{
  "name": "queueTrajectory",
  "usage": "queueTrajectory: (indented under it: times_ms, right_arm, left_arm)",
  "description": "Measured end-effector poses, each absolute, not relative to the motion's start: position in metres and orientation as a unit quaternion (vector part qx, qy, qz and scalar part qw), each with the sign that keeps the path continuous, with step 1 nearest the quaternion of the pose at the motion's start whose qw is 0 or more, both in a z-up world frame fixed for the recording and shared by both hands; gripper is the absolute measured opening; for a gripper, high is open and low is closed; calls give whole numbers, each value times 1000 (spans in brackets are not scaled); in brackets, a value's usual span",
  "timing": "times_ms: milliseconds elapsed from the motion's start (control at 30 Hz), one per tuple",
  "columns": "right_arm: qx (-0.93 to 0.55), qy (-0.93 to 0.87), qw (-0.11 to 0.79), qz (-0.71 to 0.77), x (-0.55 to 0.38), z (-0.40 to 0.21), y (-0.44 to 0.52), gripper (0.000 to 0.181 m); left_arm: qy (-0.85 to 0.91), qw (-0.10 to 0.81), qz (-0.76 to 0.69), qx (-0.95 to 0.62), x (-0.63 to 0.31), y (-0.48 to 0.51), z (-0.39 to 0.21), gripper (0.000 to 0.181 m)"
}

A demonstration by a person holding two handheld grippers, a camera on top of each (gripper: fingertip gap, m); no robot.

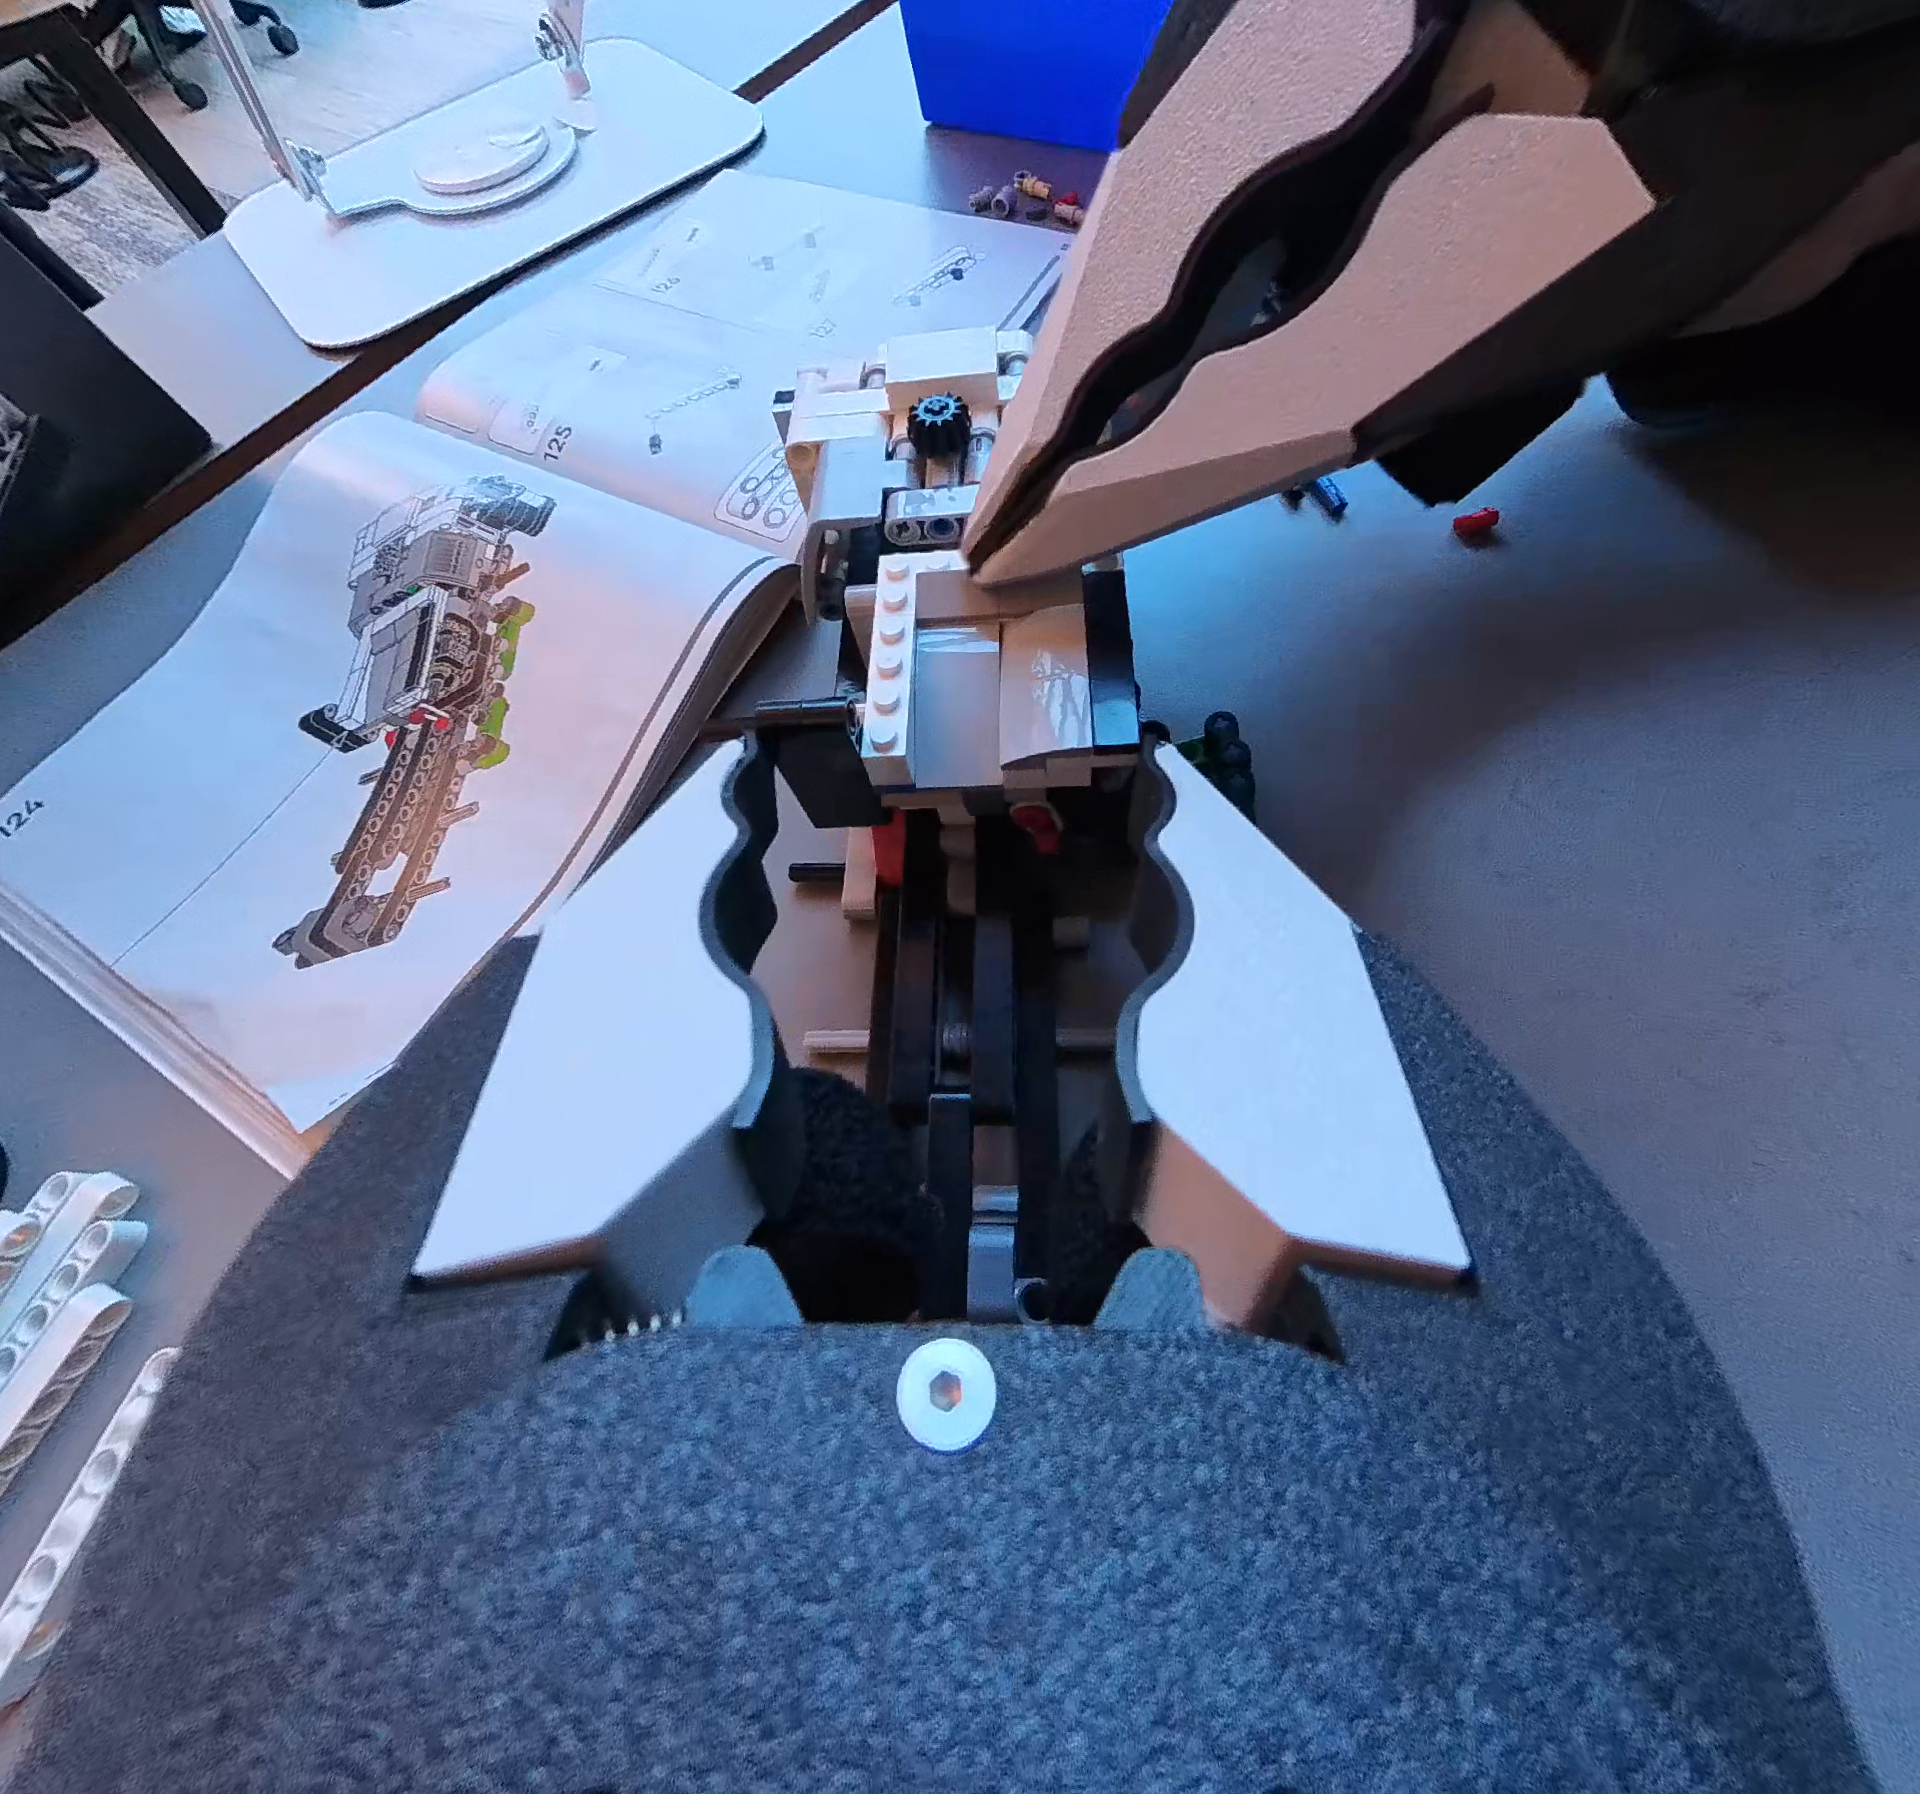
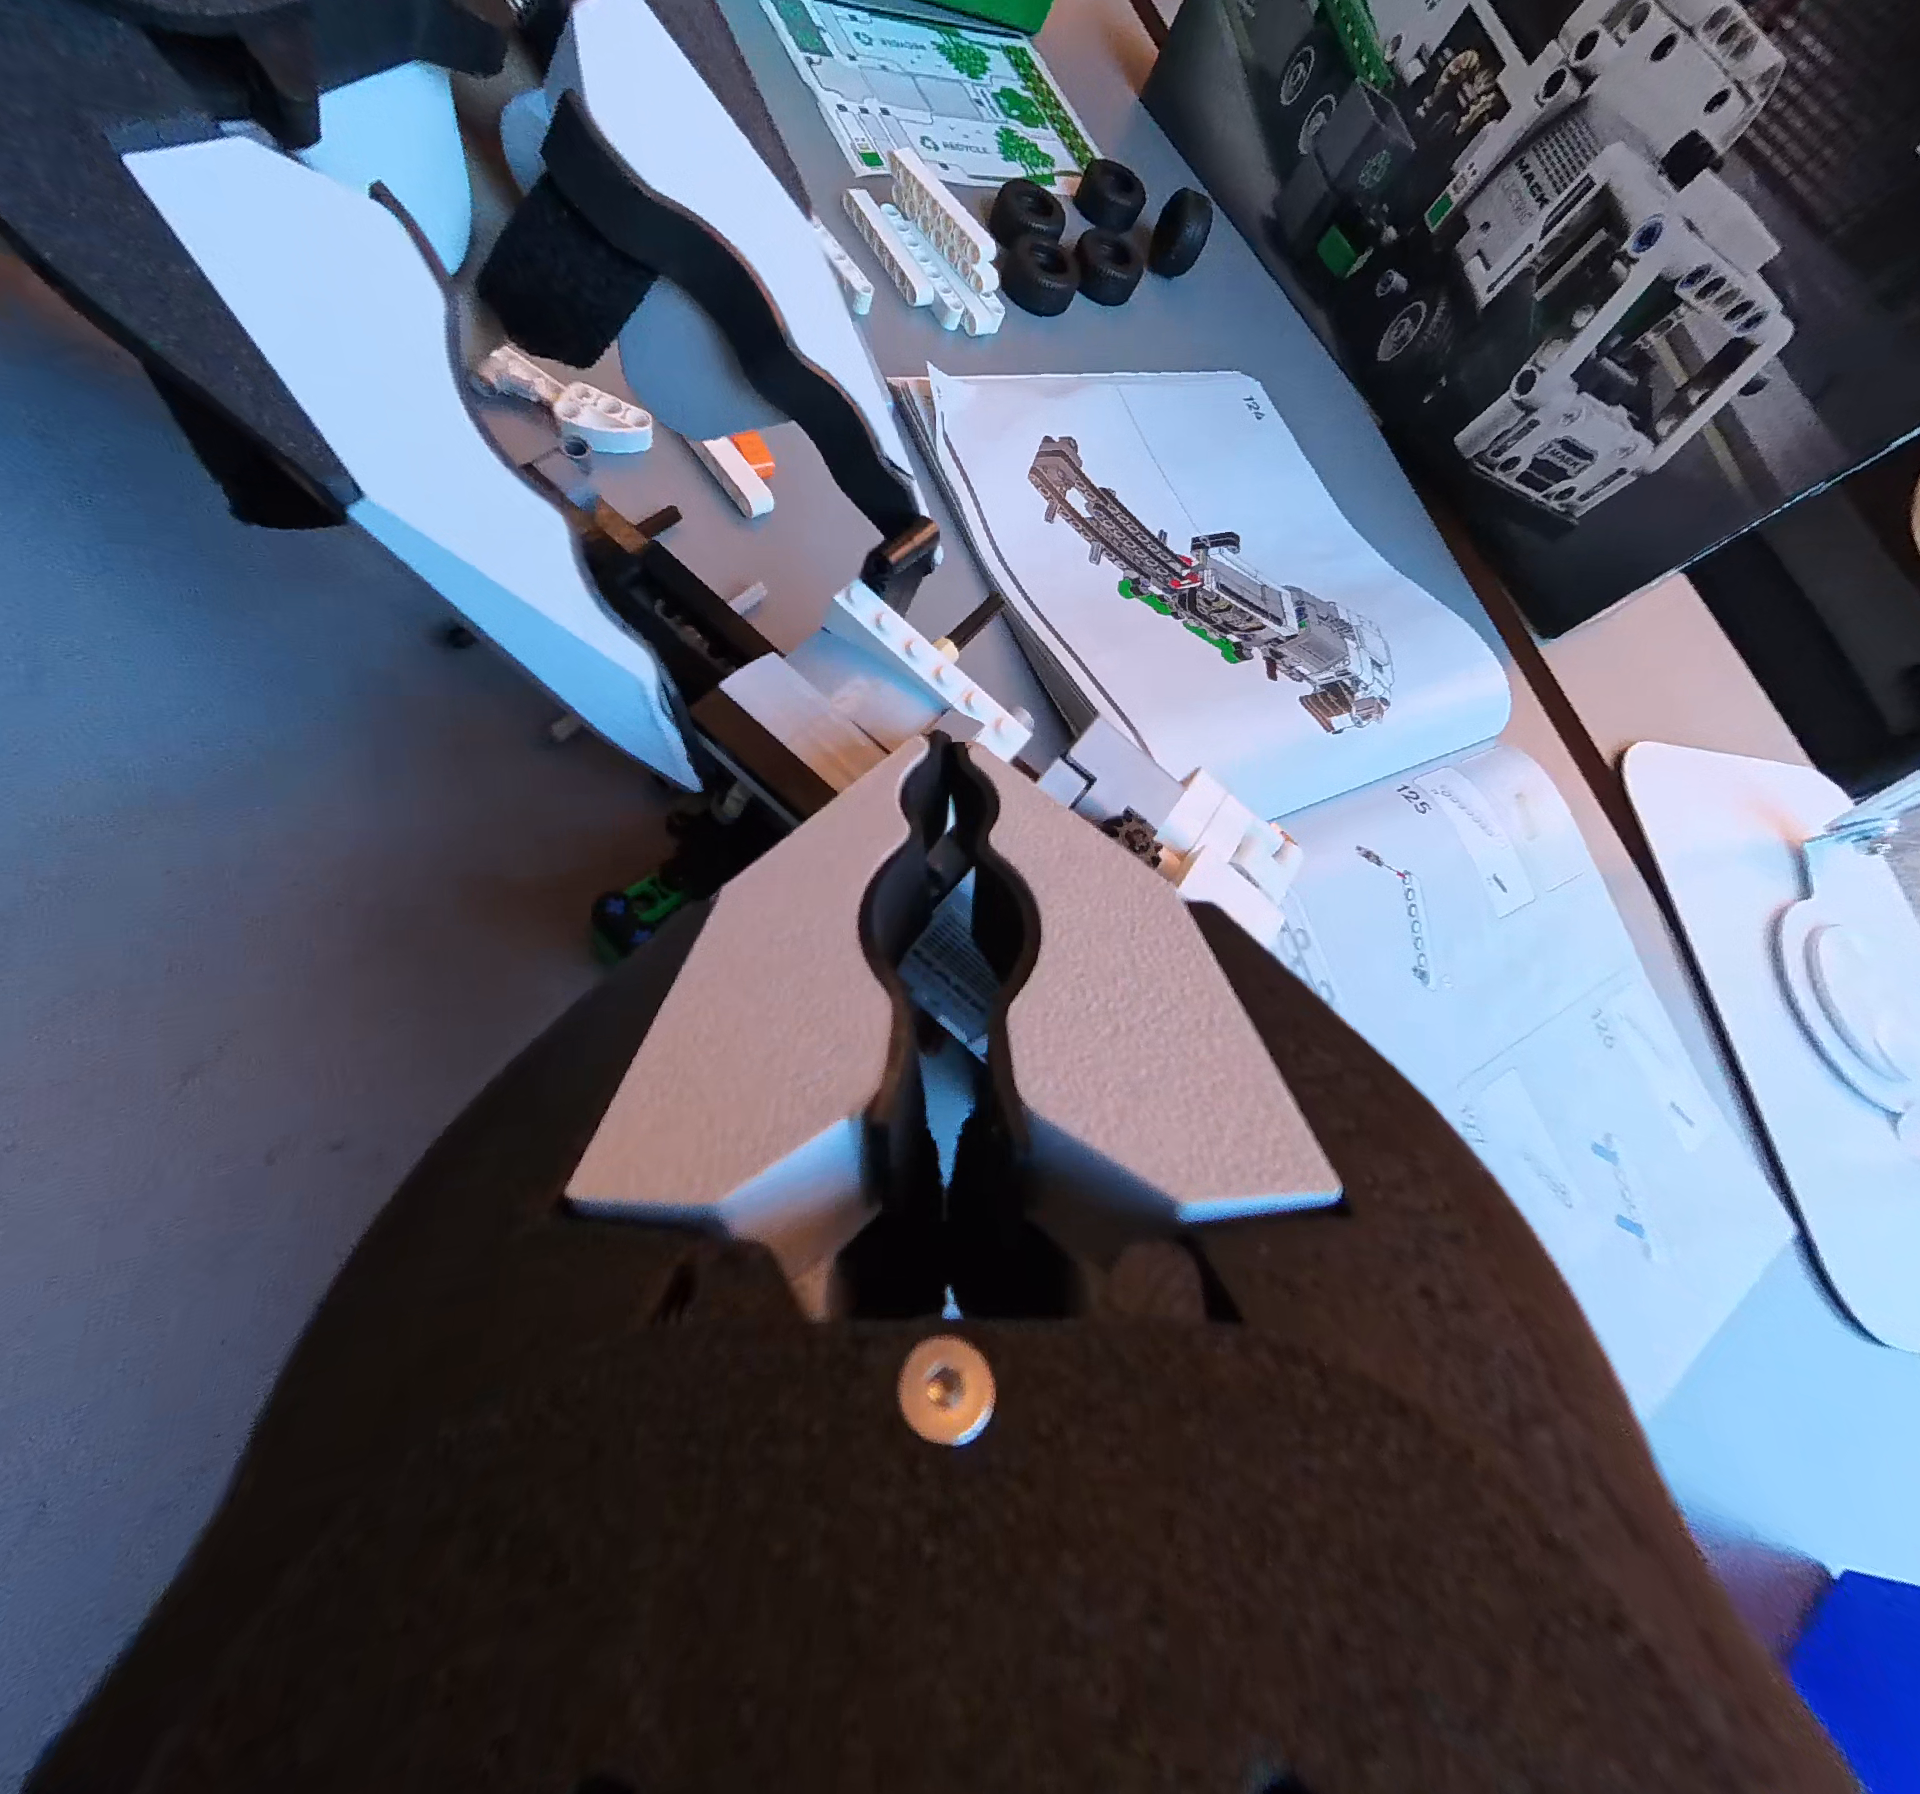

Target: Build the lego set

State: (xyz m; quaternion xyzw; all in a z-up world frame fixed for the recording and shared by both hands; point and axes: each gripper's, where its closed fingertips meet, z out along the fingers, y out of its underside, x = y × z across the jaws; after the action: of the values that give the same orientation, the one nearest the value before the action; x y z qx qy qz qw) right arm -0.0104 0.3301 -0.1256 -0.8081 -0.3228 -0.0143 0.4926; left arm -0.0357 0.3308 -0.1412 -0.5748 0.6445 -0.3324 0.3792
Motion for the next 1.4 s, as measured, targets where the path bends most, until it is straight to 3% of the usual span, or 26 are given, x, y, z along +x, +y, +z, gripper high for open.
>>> queueTrajectory:
  times_ms: [867, 1300, 1400]
  right_arm:
    - [-779, -340, 524, -58, -13, -112, 316, 0]
    - [-811, -364, 448, -96, 4, -158, 308, 0]
    - [-793, -366, 475, -107, 3, -141, 310, 0]
  left_arm:
    - [640, 378, -338, -577, -35, 333, -142, 66]
    - [635, 383, -333, -582, -36, 341, -143, 66]
    - [636, 384, -333, -581, -37, 341, -143, 66]
